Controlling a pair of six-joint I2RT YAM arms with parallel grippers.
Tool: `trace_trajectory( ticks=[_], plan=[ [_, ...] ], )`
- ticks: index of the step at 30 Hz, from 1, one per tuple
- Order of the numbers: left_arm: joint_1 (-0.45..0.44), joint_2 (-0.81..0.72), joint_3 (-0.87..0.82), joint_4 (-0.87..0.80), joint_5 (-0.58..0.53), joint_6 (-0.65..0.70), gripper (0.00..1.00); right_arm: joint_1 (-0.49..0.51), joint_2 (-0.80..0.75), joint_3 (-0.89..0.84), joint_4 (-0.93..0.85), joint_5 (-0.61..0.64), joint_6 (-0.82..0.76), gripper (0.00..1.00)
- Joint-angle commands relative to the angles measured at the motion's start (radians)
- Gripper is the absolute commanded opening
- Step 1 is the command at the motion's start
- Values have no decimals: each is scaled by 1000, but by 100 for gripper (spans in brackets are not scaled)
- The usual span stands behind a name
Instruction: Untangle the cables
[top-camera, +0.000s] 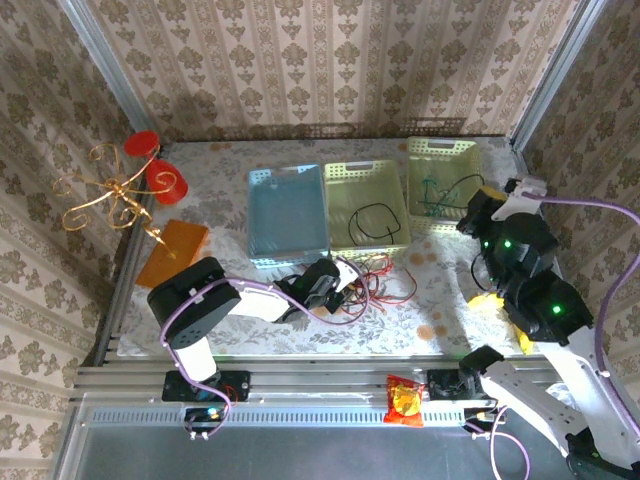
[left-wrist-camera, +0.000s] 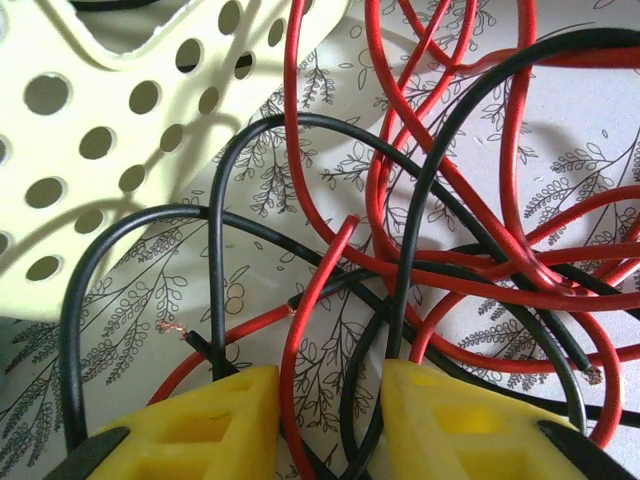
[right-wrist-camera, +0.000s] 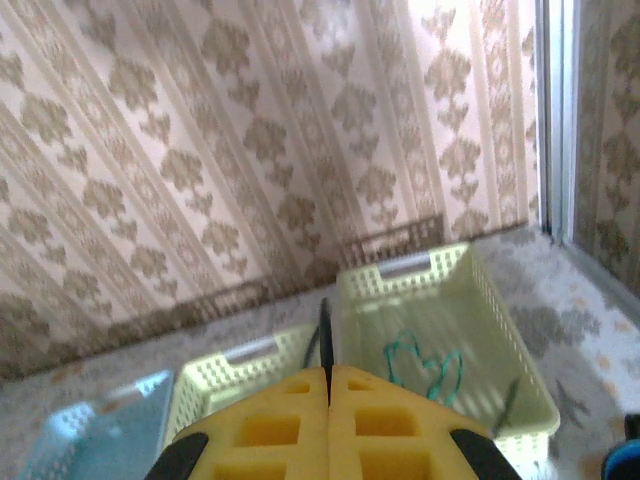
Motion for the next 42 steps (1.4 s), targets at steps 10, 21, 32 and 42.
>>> trace_trajectory(
  ticks=[10,21,32,42],
  plan=[
    [5,-114,-47,-79,-63,-9,40,-40,257,77,163,-236,-17,0],
    [15,-305,-102,-24,-241,-119,54,-52,753,50,287,-422,92,8],
    [111,-411,-202,-44,-230,-230,57,3,714,-34,106,-344,106,40],
    [114,-337,-151,-52,-114,-151,58,136,613,-171,24,-683,-10,41]
  ],
)
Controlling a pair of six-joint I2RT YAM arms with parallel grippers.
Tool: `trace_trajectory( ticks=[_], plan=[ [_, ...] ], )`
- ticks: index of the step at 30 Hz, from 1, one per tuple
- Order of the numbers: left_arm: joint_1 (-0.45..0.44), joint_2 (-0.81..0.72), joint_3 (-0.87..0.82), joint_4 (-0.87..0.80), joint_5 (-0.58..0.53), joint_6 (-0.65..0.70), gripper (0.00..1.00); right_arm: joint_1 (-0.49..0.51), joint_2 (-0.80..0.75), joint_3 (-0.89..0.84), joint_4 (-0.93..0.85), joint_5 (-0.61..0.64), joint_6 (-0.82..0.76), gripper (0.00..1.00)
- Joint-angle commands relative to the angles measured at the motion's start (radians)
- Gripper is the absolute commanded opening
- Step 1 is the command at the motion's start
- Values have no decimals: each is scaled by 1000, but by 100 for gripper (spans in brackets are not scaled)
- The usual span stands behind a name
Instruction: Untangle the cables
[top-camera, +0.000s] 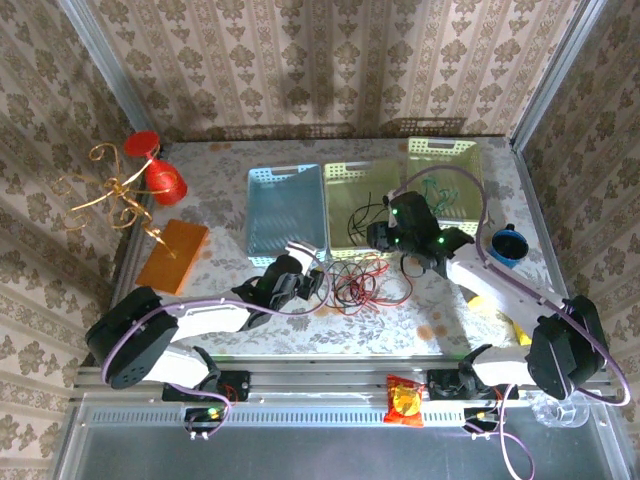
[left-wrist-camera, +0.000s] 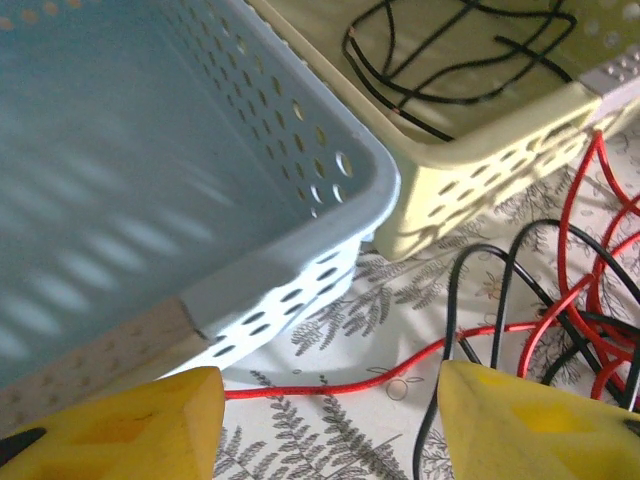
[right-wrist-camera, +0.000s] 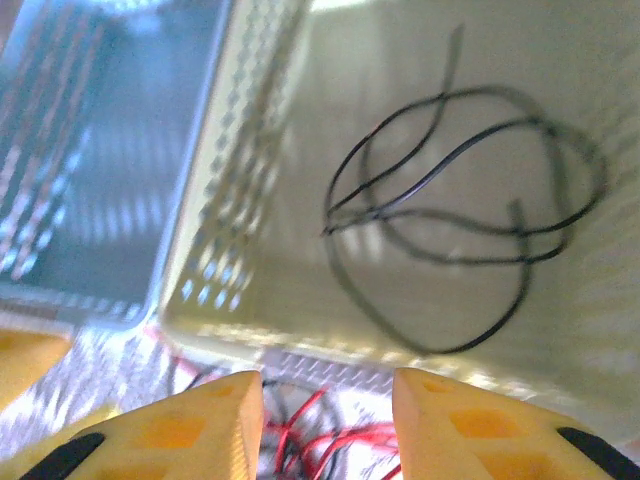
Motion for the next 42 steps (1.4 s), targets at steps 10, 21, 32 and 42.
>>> trace_trajectory(
  ticks=[10,21,32,42],
  plan=[
    [-32,89,81,-54,121,71,58,101,70,-44,-156,-160,-117,41],
    [-19,228,144,-11,87,123,44,101,70,-114,-180,-181,-137,39],
    [-70,149,186,-83,39,190,0,101,181,-139,-149,-129,-79,39],
    [-99,-233,263,-290,87,217,0,100,282,-126,-183,-69,-19,39]
  ],
)
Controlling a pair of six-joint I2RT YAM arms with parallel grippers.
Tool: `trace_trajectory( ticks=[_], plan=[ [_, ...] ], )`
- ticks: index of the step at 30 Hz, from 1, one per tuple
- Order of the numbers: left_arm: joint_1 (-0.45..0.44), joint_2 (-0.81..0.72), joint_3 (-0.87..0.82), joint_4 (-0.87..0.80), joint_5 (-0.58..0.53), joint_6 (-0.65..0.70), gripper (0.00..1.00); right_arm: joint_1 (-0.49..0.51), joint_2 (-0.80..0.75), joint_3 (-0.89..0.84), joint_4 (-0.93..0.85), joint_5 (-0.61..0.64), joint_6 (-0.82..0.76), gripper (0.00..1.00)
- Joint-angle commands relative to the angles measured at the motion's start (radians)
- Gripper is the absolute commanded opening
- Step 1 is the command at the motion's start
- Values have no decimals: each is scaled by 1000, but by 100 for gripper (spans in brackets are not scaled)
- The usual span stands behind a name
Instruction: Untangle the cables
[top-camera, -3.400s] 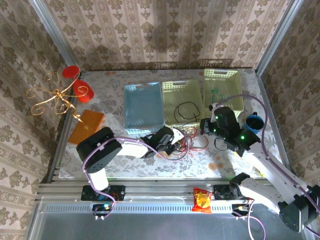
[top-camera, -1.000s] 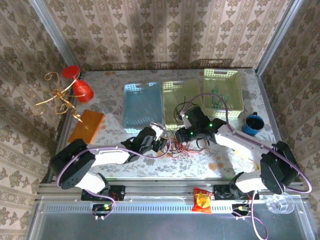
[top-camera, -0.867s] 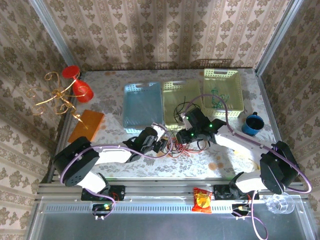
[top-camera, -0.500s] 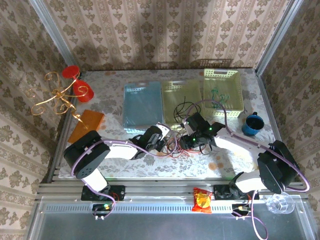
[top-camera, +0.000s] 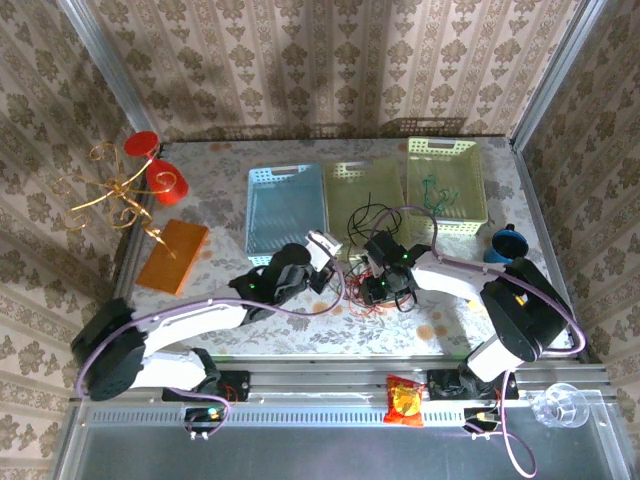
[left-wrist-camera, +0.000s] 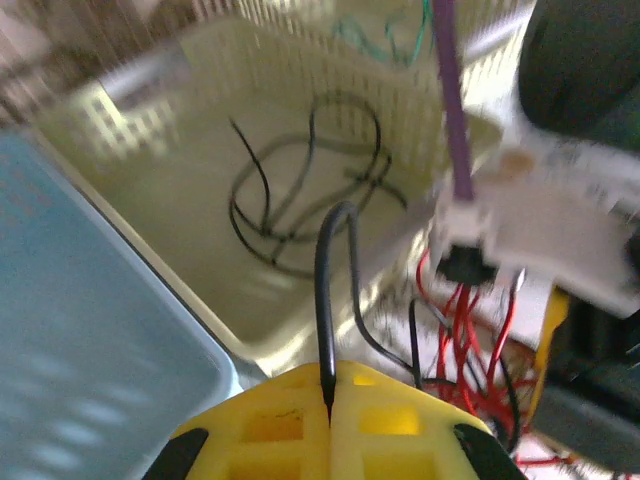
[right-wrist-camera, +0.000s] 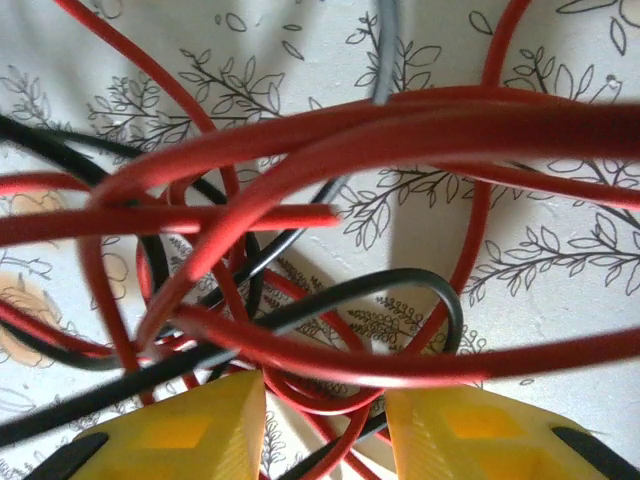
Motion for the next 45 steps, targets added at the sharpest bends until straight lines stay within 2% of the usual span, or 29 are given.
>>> trace_trajectory(
  ticks=[1,8,13,20,24,31,39,45],
  plan=[
    [-4,-96,78,-112,39,40,0,0,34,0,-48,27,31,38],
    [-3,-195,260,-198,50,152,0,-4,33,-7,-40,26,45,38],
    [-3,-208,401,-239,-2,265,0,-13,12,-25,-34,31,57,38],
    [-3,-234,502,-100,-60,406,0,-41,-39,-72,-17,33,79,38],
    [-2,-244,540,-5,-23,433,0,-58,-59,-96,-11,34,90,38],
    [9,-234,639,47,9,574,0,-84,-96,-133,1,31,100,38],
    [68,-112,774,-4,17,641,0,-102,-222,-157,12,66,112,38],
    [175,-5,852,-24,92,479,0,-104,-357,-184,29,80,112,39]
  ],
)
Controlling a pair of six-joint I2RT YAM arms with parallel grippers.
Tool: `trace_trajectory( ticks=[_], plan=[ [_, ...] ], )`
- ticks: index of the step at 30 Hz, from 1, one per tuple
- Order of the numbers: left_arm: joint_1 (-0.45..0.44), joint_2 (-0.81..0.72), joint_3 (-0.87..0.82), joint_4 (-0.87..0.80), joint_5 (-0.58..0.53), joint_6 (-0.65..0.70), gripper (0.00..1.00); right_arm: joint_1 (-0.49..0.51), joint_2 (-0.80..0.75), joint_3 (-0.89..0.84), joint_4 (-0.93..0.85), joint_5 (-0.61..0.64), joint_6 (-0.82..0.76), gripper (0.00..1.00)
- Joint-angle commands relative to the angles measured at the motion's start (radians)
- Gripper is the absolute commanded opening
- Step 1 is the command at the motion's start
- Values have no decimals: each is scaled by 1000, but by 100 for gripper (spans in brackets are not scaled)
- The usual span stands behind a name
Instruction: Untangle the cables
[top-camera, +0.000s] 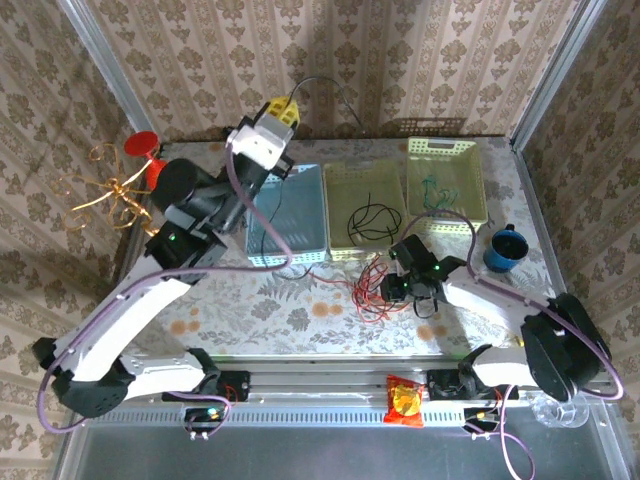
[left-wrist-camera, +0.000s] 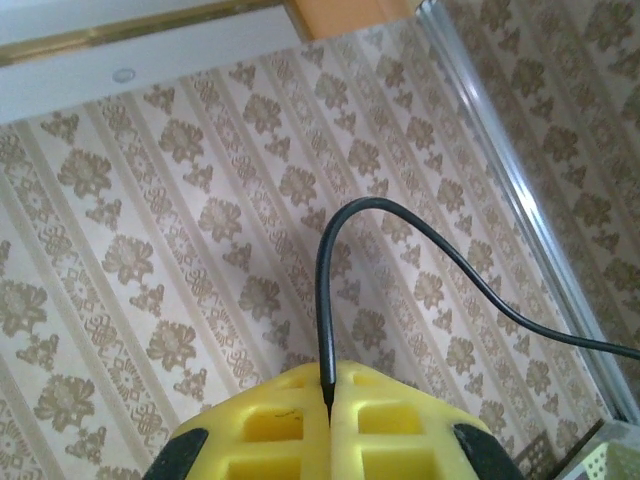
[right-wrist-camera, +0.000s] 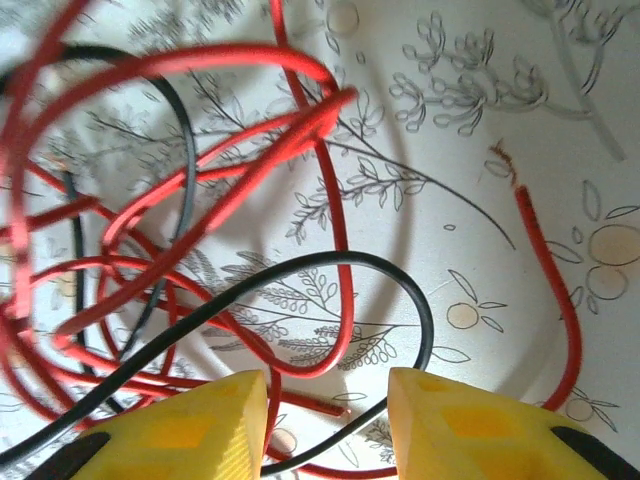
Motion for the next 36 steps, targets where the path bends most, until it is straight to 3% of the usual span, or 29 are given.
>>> trace_trajectory(
  ticks=[1,9,15,19,24,25,26,27,30,33,36],
  plan=[
    [51,55,50,-11,64,-100,0,-3,-100,-19,1,44,13,39],
    [179,323,93,82,172,-370,0,-12,-360,15,-30,156,8,39],
    [182,532,84,77,263,-549,0,-24,-416,65,-93,202,-7,40],
    [168,607,-4,40,210,-603,0,-26,-430,71,-109,204,-15,40],
    [167,701,-49,-8,220,-697,0,-26,-423,69,-109,185,-19,40],
    [165,718,-40,-23,231,-697,9,-26,-418,70,-109,178,-20,40],
    [165,733,-25,-40,246,-694,28,-26,-410,72,-108,170,-24,40],
    [165,744,-7,-63,255,-692,41,-26,-402,74,-109,160,-29,40],
    [165,730,17,-84,266,-686,69,-24,-382,74,-109,133,-30,40],
    [161,669,9,-107,264,-661,84,-23,-361,68,-109,98,-40,40],
    [155,580,-54,-140,248,-632,86,-23,-334,57,-109,63,-49,40]
  ],
)
